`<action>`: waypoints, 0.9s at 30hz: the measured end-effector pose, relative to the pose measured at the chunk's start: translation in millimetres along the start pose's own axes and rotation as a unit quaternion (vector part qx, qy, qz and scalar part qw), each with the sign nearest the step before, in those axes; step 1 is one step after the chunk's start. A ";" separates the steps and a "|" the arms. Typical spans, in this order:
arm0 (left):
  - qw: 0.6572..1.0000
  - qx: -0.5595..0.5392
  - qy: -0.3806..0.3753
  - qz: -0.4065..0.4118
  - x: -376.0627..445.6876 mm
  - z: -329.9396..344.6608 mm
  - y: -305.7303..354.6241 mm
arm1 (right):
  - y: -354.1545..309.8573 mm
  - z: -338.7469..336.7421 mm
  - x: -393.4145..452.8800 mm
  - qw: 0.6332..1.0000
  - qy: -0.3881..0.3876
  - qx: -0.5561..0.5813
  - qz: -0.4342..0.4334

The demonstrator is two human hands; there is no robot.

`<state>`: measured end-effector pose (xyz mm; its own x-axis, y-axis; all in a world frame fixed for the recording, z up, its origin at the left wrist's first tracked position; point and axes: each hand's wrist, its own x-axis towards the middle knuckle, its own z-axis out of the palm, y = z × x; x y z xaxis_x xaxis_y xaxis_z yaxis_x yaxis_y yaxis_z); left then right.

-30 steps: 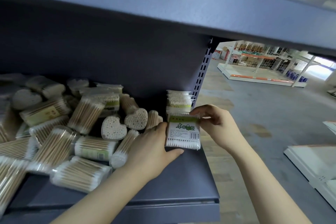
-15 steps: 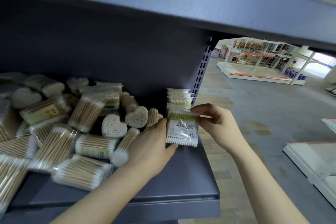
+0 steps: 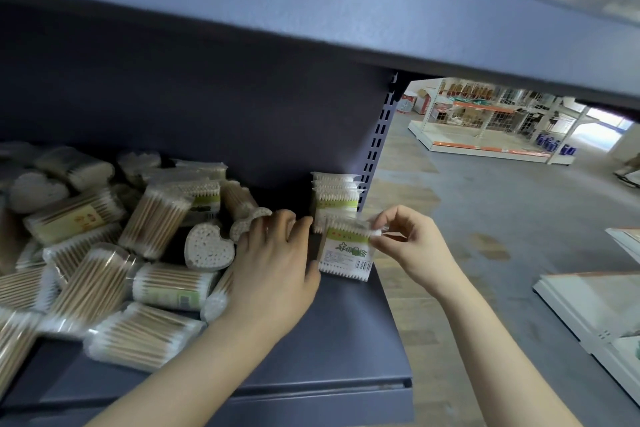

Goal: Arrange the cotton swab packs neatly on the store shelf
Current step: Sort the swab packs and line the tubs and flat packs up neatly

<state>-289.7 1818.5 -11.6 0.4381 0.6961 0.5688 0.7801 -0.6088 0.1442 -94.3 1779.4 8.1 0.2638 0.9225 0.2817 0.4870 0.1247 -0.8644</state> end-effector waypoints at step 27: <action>0.996 0.076 -0.016 0.036 24.7 25.0 -25.4 | 39.8 29.0 17.3 0.925 -0.016 -0.350 -0.147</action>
<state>-287.5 1860.6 -21.4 0.5079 0.6659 0.5465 0.8033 -0.5952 -0.0213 -94.5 1810.9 -33.6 0.0151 0.8982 0.4393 0.9567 0.1147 -0.2675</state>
